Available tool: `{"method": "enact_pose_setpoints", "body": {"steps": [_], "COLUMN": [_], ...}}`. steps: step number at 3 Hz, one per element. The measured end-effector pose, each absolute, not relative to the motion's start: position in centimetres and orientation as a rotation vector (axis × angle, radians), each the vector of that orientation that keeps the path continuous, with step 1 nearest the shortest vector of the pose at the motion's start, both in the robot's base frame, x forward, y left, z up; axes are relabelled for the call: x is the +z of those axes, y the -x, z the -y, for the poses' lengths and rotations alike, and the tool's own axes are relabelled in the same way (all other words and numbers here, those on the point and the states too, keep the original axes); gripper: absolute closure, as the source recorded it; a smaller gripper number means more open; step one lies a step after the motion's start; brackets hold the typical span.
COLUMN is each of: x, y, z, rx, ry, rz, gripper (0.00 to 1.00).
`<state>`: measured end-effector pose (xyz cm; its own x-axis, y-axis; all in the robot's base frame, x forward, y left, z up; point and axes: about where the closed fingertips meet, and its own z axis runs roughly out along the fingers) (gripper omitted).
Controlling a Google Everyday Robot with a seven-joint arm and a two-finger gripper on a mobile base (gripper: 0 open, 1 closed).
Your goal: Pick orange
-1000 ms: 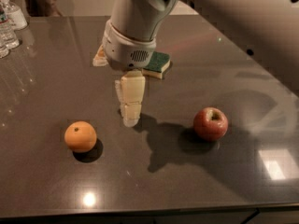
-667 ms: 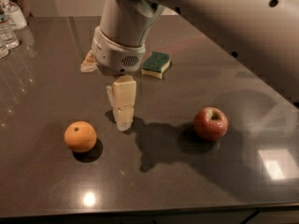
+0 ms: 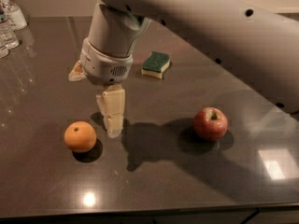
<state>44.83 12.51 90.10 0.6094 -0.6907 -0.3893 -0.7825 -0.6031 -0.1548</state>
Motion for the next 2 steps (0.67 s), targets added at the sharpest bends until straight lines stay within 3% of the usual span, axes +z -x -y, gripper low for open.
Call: {"method": "enact_pose_setpoints", "body": {"steps": [2], "x": [87.8], "y": [-42.4], "z": [-14.3], "rx": [0.459], "ry": [2.537], "rz": [-1.189], "gripper": [0.00]}}
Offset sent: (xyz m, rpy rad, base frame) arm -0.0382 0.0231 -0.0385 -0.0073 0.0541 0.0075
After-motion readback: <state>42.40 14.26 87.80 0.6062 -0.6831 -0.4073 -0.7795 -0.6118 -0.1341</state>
